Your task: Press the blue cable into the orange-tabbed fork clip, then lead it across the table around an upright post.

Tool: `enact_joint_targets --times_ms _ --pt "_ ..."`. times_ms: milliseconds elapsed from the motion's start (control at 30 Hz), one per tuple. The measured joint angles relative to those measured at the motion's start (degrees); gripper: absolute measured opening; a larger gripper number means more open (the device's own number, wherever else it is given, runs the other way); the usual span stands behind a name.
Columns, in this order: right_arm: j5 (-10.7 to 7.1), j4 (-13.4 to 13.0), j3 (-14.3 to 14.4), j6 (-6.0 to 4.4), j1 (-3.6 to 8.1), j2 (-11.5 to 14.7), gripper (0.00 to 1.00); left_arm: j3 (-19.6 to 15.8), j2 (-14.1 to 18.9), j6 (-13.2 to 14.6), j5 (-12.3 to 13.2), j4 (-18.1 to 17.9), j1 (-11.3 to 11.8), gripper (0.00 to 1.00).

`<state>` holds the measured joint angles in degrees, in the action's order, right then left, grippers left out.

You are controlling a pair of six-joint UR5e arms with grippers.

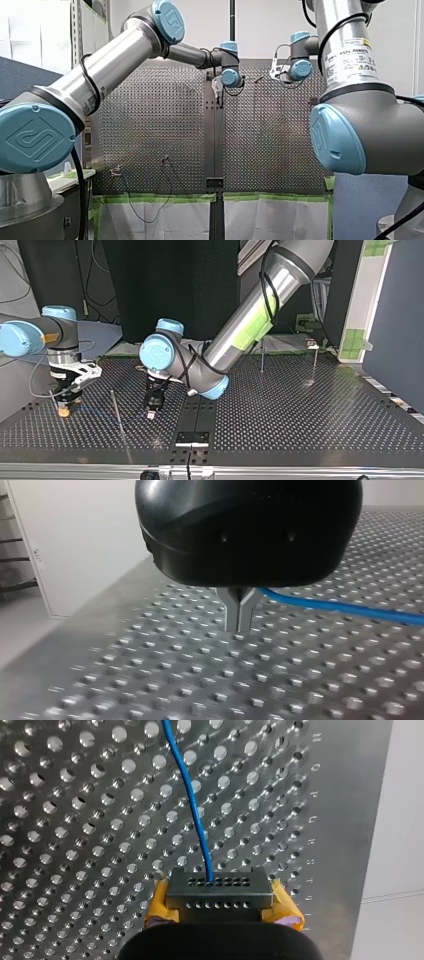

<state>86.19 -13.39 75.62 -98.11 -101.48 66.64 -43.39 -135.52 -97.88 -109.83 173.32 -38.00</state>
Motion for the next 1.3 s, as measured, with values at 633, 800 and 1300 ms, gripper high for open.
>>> enact_joint_targets --times_ms 633,800,1300 --pt "-1.40 -2.70 4.01 0.42 0.12 -3.53 0.00 -0.87 -2.47 0.66 0.12 -1.51 -0.48 0.38" --pt "-1.41 -5.43 6.77 0.23 -0.02 -4.11 0.00 -1.43 -2.42 1.38 -0.57 -1.05 -0.67 0.38" --pt "-1.43 -11.34 12.84 1.28 0.69 -11.17 0.00 -1.57 -2.47 2.46 0.61 0.65 -0.91 1.00"
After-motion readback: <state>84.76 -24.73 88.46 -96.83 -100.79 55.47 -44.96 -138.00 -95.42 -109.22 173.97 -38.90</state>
